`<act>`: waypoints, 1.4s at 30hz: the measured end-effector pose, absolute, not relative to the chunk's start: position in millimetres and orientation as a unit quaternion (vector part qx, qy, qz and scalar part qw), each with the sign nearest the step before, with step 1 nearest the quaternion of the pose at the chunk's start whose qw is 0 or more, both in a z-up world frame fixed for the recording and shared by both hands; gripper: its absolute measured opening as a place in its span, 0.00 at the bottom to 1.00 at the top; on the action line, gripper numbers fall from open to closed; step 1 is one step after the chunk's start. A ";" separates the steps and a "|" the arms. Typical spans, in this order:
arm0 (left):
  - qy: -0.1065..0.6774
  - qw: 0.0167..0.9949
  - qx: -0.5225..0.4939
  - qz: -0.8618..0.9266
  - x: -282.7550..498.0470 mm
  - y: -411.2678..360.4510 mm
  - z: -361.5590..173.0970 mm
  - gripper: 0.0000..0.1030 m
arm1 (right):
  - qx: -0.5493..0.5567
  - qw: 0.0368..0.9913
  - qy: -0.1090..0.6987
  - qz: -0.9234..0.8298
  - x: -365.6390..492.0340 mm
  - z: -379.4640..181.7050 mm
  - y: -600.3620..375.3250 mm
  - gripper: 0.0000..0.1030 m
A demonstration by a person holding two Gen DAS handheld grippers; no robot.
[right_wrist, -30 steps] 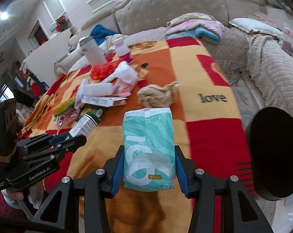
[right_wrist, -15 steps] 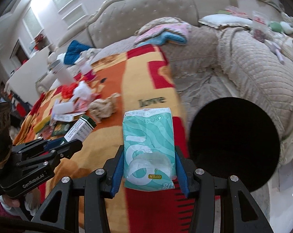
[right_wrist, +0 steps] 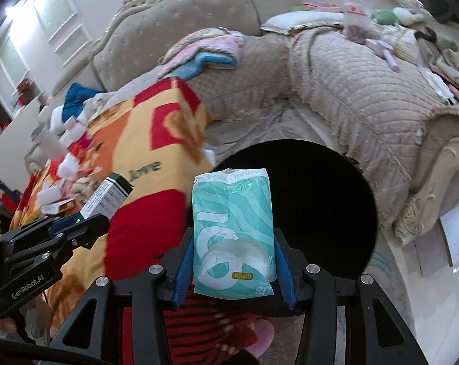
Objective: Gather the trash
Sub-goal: 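Carry both items over the black bin and open both tools to drop them, then move both empty tools back over the blanket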
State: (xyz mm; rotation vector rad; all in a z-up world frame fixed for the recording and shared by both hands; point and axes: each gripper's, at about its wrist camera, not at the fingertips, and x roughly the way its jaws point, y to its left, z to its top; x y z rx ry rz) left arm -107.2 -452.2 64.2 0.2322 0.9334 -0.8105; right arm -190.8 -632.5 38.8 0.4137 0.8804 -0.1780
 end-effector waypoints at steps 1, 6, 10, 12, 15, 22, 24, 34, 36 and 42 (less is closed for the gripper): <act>0.439 0.806 0.106 -0.383 -106.2 -457.1 62.8 0.20 | 0.200 0.879 0.424 -0.089 -189.5 36.9 -635.7 0.45; 0.447 0.797 0.101 -0.393 -102.3 -473.4 55.7 0.20 | 0.206 0.872 0.431 -0.105 -187.2 26.2 -653.4 0.45; 0.453 0.789 0.085 -0.407 -100.8 -483.6 50.8 0.20 | 0.213 0.869 0.431 -0.116 -185.6 19.8 -661.0 0.51; 0.450 0.788 0.080 -0.412 -101.5 -488.1 49.1 0.21 | 0.216 0.869 0.428 -0.123 -186.4 18.4 -664.2 0.54; 0.457 0.776 0.072 -0.430 -101.4 -495.2 45.9 0.22 | 0.223 0.867 0.427 -0.130 -187.3 17.3 -669.4 0.70; 0.460 0.776 0.071 -0.425 -102.2 -483.6 46.1 0.30 | 0.228 0.864 0.432 -0.125 -190.4 13.7 -664.6 0.70; 0.459 0.783 0.071 -0.414 -102.1 -474.7 47.8 0.30 | 0.231 0.862 0.434 -0.122 -190.4 12.1 -661.5 0.70; 0.440 0.825 0.080 -0.345 -107.2 -398.6 53.3 0.30 | 0.210 0.866 0.442 -0.103 -181.7 16.7 -631.1 0.70; 0.439 0.831 0.082 -0.331 -108.5 -380.9 52.9 0.30 | 0.209 0.868 0.440 -0.098 -179.0 21.2 -622.5 0.70; 0.436 0.844 0.069 -0.305 -109.3 -337.8 56.0 0.30 | 0.190 0.874 0.442 -0.074 -166.1 33.0 -585.8 0.70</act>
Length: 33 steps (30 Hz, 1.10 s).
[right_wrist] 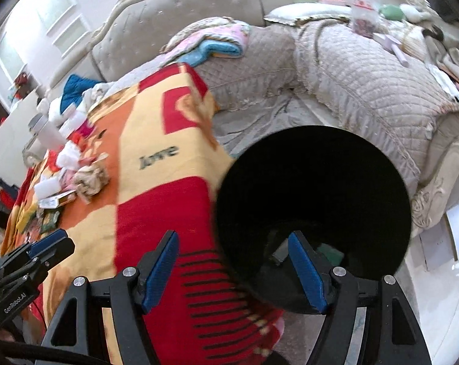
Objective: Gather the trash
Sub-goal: 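Move both empty tools back over the blanket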
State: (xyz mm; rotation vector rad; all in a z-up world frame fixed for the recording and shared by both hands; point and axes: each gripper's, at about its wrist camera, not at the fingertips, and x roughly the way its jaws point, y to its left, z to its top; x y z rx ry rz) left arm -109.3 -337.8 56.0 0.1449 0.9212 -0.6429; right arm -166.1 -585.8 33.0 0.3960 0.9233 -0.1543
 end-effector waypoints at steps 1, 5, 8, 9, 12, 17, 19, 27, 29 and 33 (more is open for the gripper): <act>0.435 0.846 0.066 -0.300 -109.7 -329.9 57.0 0.30 | 0.186 0.875 0.443 -0.069 -163.7 35.0 -578.4 0.70; 0.432 0.854 0.057 -0.285 -110.3 -300.5 58.5 0.30 | 0.172 0.877 0.445 -0.052 -154.6 40.5 -550.9 0.70; 0.429 0.859 0.052 -0.273 -110.9 -280.0 59.6 0.30 | 0.166 0.878 0.447 -0.042 -149.2 42.3 -532.5 0.70; 0.430 0.860 0.050 -0.270 -110.0 -275.7 60.3 0.30 | 0.163 0.878 0.449 -0.037 -146.8 42.8 -525.1 0.70; 0.432 0.863 0.040 -0.259 -108.4 -257.1 60.4 0.30 | 0.154 0.878 0.454 -0.023 -139.8 43.5 -503.7 0.70; 0.435 0.867 0.024 -0.244 -107.3 -226.3 57.1 0.30 | 0.137 0.877 0.460 -0.002 -127.9 44.6 -469.0 0.70; 0.435 0.868 0.018 -0.238 -106.9 -214.9 55.5 0.30 | 0.132 0.877 0.461 0.004 -123.8 45.1 -459.3 0.70; 0.439 0.872 -0.001 -0.215 -104.3 -178.2 51.8 0.30 | 0.113 0.877 0.467 0.027 -108.5 50.3 -419.6 0.70; 0.439 0.874 -0.005 -0.209 -103.5 -170.6 51.7 0.30 | 0.112 0.876 0.468 0.029 -107.3 50.2 -416.5 0.70; 0.442 0.875 -0.014 -0.197 -100.4 -156.8 48.8 0.30 | 0.106 0.873 0.474 0.038 -102.5 48.2 -404.4 0.70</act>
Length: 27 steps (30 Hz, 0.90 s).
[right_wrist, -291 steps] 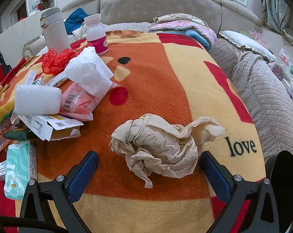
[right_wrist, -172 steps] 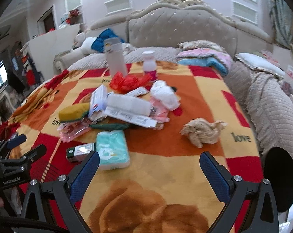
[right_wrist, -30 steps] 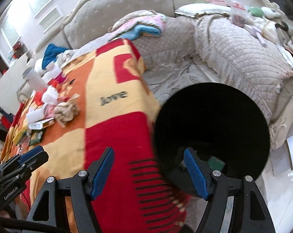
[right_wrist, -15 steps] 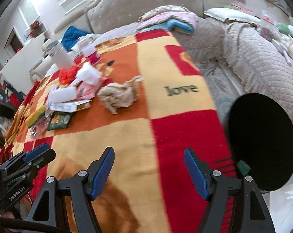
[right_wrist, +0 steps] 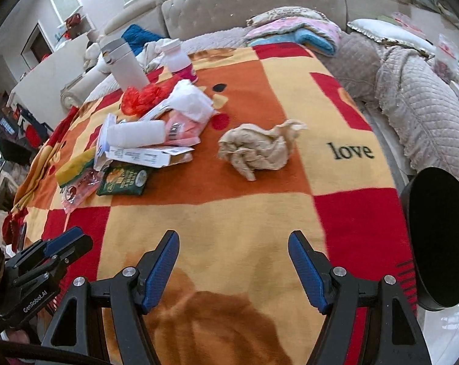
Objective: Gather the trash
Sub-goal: 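Move both empty tools back over the blanket, then grasp the yellow-green sponge with the left tool while the right tool grasps the crumpled beige tissue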
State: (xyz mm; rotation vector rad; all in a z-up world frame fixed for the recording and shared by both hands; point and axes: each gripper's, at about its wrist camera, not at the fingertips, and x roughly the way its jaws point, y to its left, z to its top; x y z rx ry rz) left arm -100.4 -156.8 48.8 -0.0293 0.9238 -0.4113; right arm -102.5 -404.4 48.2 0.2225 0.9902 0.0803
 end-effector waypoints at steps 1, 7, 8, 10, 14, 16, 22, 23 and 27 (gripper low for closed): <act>0.444 0.875 -0.017 -0.194 -99.4 -153.3 48.2 0.30 | 0.105 0.873 0.475 0.040 -102.3 47.9 -402.5 0.70; 0.452 0.873 -0.025 -0.180 -98.8 -139.4 42.4 0.30 | 0.097 0.869 0.483 0.049 -99.0 45.3 -391.6 0.70; 0.453 0.873 -0.026 -0.179 -98.9 -137.8 41.8 0.30 | 0.097 0.869 0.484 0.049 -98.6 44.9 -390.9 0.70; 0.454 0.873 -0.028 -0.177 -99.0 -135.7 40.9 0.30 | 0.097 0.868 0.485 0.050 -98.4 44.5 -390.0 0.71; 0.458 0.871 -0.031 -0.176 -98.3 -132.4 38.0 0.30 | 0.096 0.867 0.487 0.050 -98.2 43.9 -389.0 0.71; 0.458 0.871 -0.031 -0.175 -98.5 -132.1 37.6 0.30 | 0.097 0.866 0.488 0.049 -98.0 43.1 -389.1 0.71; 0.461 0.870 -0.038 -0.172 -96.9 -127.1 37.0 0.30 | 0.101 0.865 0.489 0.048 -98.8 41.7 -393.0 0.72; 0.462 0.869 -0.040 -0.172 -96.3 -125.4 37.1 0.30 | 0.101 0.865 0.489 0.047 -98.7 41.3 -393.6 0.72; 0.465 0.867 -0.049 -0.171 -94.7 -116.5 37.8 0.30 | 0.105 0.863 0.492 0.045 -97.2 38.2 -397.3 0.73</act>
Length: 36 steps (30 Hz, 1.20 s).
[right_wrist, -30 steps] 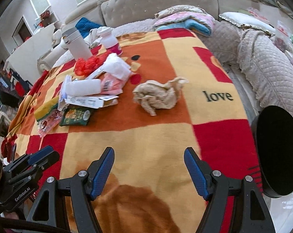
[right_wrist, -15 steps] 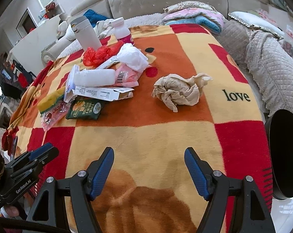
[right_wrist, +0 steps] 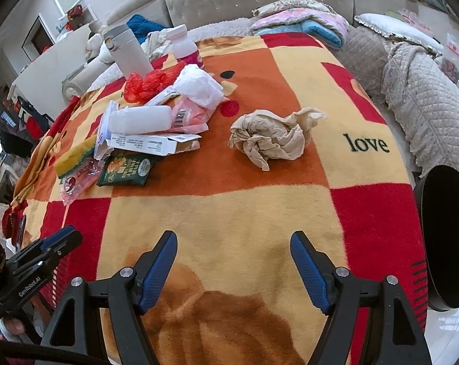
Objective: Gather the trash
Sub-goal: 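Grasp the yellow-green sponge with the left tool while the right tool grasps the crumpled beige tissue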
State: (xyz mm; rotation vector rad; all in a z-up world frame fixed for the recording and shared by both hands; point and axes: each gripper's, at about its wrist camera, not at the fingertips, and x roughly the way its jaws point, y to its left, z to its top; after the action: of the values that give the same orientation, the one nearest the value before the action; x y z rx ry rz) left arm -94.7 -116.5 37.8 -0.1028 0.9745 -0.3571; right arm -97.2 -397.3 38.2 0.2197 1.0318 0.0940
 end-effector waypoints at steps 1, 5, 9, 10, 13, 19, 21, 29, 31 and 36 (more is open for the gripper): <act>0.467 0.866 -0.052 -0.170 -94.4 -112.1 37.5 0.30 | 0.107 0.862 0.493 0.045 -96.9 37.5 -398.2 0.73; 0.471 0.866 -0.053 -0.160 -90.2 -98.6 37.7 0.31 | 0.109 0.862 0.493 0.047 -95.9 35.8 -401.0 0.73; 0.466 0.869 -0.071 -0.152 -83.7 -82.8 42.3 0.43 | 0.113 0.862 0.492 0.042 -93.0 35.3 -406.8 0.73; 0.464 0.870 -0.080 -0.150 -80.5 -76.7 44.6 0.44 | 0.115 0.862 0.491 0.042 -92.2 35.5 -408.4 0.73; 0.460 0.872 -0.095 -0.139 -70.0 -64.6 50.7 0.45 | 0.118 0.863 0.488 0.044 -89.2 37.5 -411.9 0.74; 0.444 0.877 -0.131 -0.131 -40.2 -46.1 73.1 0.57 | 0.105 0.871 0.479 0.041 -76.0 46.1 -417.9 0.74; 0.443 0.875 -0.146 -0.133 -26.8 -41.8 79.4 0.59 | 0.109 0.875 0.470 0.037 -68.3 52.4 -423.6 0.75; 0.477 0.859 -0.151 -0.103 32.8 -42.6 75.7 0.63 | 0.114 0.875 0.470 0.025 -24.8 49.3 -431.3 0.82; 0.490 0.853 -0.150 -0.095 42.7 -44.5 67.1 0.63 | 0.109 0.873 0.475 0.023 -16.4 42.3 -429.6 0.82; 0.518 0.834 -0.162 -0.098 53.6 -51.7 44.3 0.63 | 0.099 0.869 0.484 0.024 -3.2 26.7 -424.2 0.82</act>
State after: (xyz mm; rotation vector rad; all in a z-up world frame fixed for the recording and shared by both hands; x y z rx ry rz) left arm 53.6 -51.7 44.3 -0.3441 1.0970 -0.2066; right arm -3.2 -424.2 26.7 0.2070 1.0120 0.0499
